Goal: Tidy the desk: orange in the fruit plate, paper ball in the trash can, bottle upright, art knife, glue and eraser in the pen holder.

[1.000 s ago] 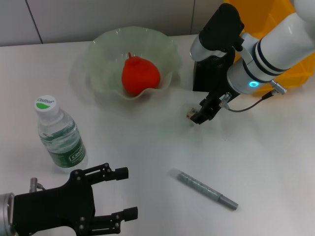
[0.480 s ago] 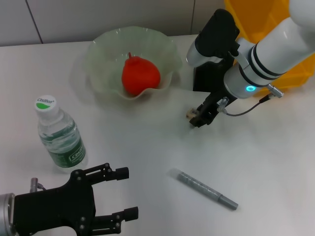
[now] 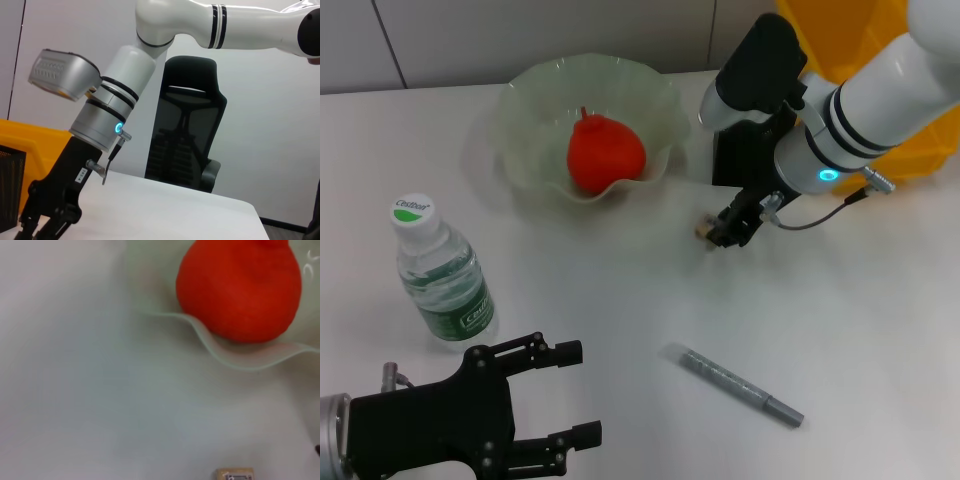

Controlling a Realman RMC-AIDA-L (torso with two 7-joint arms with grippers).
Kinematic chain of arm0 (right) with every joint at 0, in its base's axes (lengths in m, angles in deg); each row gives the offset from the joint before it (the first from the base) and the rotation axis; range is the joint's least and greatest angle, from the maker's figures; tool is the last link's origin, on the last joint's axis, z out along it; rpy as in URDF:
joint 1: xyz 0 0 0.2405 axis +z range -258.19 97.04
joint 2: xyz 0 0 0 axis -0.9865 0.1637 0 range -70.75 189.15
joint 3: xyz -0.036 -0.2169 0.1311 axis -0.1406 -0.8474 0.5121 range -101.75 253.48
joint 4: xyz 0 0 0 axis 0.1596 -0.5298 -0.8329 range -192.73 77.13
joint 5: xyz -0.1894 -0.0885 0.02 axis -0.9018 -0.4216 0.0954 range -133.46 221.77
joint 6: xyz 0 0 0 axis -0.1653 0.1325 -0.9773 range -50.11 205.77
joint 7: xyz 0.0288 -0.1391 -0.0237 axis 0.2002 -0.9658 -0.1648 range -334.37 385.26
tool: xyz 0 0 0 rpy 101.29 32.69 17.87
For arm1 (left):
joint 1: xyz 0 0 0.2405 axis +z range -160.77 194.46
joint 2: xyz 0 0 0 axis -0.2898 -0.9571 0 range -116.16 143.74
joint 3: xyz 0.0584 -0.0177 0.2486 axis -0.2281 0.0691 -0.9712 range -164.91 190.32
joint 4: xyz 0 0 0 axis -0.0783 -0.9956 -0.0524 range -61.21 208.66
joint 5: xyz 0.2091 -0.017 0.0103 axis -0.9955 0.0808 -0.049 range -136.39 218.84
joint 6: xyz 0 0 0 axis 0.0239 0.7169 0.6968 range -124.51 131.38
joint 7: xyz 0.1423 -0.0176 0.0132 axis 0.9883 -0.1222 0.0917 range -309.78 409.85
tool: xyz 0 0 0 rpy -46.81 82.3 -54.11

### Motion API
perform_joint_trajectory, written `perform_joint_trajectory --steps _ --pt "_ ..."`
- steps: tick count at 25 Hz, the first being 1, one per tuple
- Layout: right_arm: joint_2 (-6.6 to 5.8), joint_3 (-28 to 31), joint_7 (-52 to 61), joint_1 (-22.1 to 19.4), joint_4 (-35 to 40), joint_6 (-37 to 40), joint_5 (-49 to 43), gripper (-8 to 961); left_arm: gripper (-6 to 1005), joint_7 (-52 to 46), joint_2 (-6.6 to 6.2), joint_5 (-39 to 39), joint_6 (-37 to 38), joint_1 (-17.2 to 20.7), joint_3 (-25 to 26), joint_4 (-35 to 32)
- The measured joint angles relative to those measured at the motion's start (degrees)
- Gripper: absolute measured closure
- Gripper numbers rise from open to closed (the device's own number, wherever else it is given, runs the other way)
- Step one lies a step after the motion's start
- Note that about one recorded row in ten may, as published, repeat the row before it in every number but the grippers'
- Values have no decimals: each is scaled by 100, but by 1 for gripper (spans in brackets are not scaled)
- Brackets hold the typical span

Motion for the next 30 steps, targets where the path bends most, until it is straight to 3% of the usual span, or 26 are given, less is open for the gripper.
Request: perform_joint_trajectory --steps 4,5,8,10,15,21,30 --pt "-1 48 124 -206 764 479 0 694 204 0 0 0 -3 0 11 8" --pt "0 23 259 -401 1389 764 -1 693 204 3 0 -1 -4 0 16 8" --pt "2 10 371 -579 1939 994 -1 688 204 27 0 -1 -6 0 27 8" --pt "-3 19 571 -855 2777 1335 -2 685 204 36 0 -1 -7 0 31 8" --pt "-16 95 718 -1208 3779 1519 -38 678 204 49 -7 1 -8 -2 36 -4" --pt "-25 235 751 -1341 3969 1297 -329 669 204 51 -9 13 -16 -61 41 4" --pt "-35 324 509 -1374 3467 330 -492 655 204 18 -1 18 -26 -61 41 15"
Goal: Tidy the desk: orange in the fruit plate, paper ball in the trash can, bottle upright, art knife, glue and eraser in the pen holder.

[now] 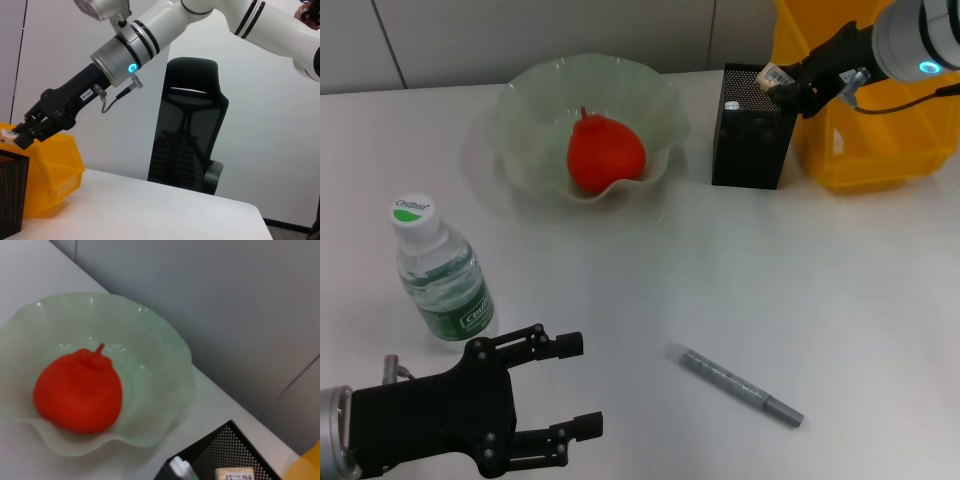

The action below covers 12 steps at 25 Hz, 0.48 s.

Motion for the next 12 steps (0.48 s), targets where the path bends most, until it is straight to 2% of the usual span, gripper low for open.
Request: perform_joint_trajectory --steps 10,12 --pt "-6 88 -149 67 -315 -352 48 640 204 -18 1 0 0 45 0 11" --pt "-6 88 -151 66 -314 -352 50 577 204 -14 1 0 0 45 0 11"
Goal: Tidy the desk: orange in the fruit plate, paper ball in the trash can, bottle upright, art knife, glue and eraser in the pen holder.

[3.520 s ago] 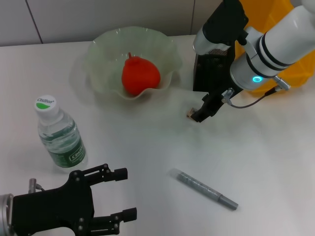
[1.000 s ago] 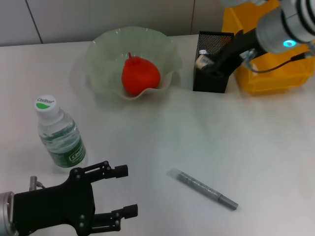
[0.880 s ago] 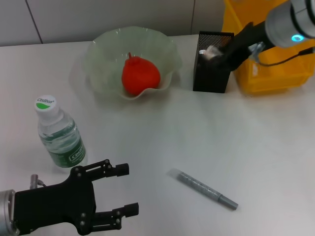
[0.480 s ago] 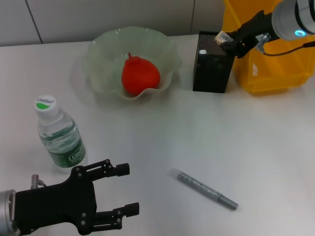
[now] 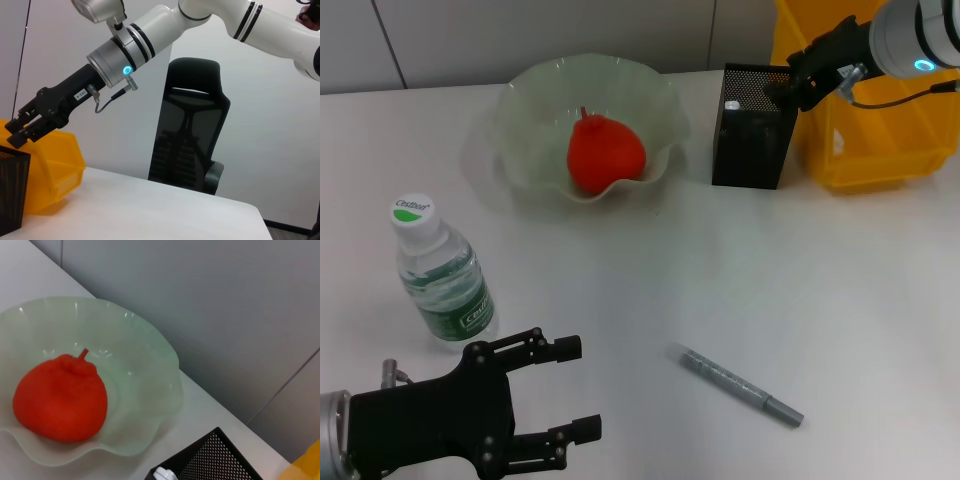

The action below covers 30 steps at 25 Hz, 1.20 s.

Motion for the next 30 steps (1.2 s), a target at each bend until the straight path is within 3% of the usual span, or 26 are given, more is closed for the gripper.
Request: perform_joint_trajectory --steps 6,12,13,16,18,22,30 --pt "7 0 53 -16 140 184 12 400 204 29 0 30 0 -2 0 -1" --pt "19 -19 457 7 964 1460 190 295 204 45 -7 42 7 -18 -3 -2" --pt "19 -44 706 63 1244 1984 248 277 204 51 -13 42 7 -19 -7 -2" --pt "15 -58 923 213 1334 2535 286 224 204 55 -17 44 6 -18 -14 -16" --pt "18 -89 1185 500 1155 3216 299 223 204 56 -20 44 6 -14 -20 -29" --pt "38 -402 1428 732 692 3539 332 223 204 57 -27 44 7 -13 -38 -45" --pt "61 -1653 1955 882 -167 3093 837 224 204 144 -64 -23 -48 16 -45 -88"
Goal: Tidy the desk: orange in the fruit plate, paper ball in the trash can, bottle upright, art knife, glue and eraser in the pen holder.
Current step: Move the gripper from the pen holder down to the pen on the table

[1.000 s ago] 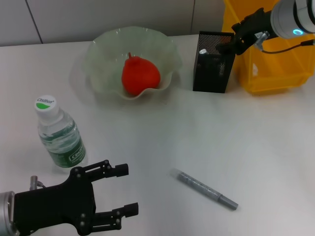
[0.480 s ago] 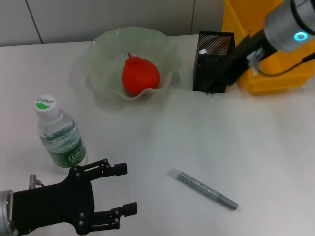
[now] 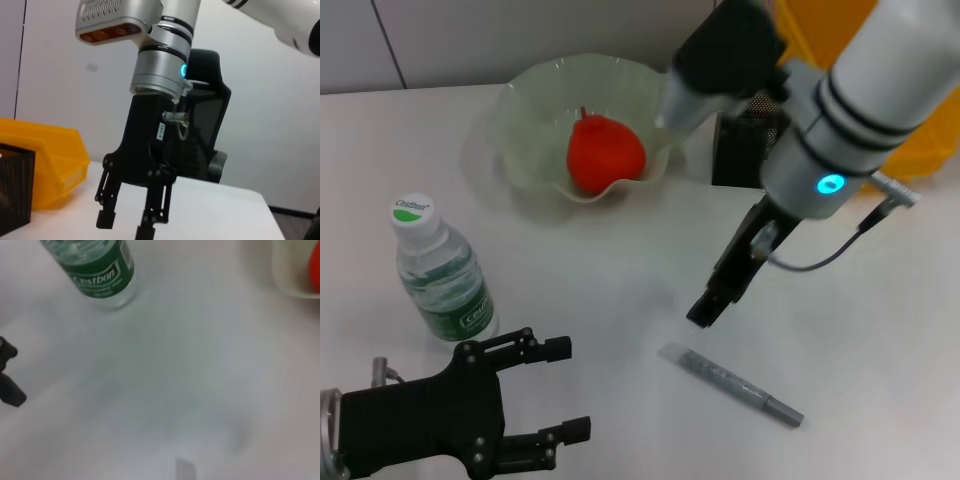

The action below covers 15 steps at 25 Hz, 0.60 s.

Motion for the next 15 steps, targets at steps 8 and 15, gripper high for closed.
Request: perform_joint_trajectory --steps 8,15 --pt "6 -680 363 123 -318 -398 291 225 204 -74 -10 -281 -159 133 9 -234" --pt "14 -1134 639 318 -717 -623 299 226 204 -62 -7 -287 -226 227 3 -274"
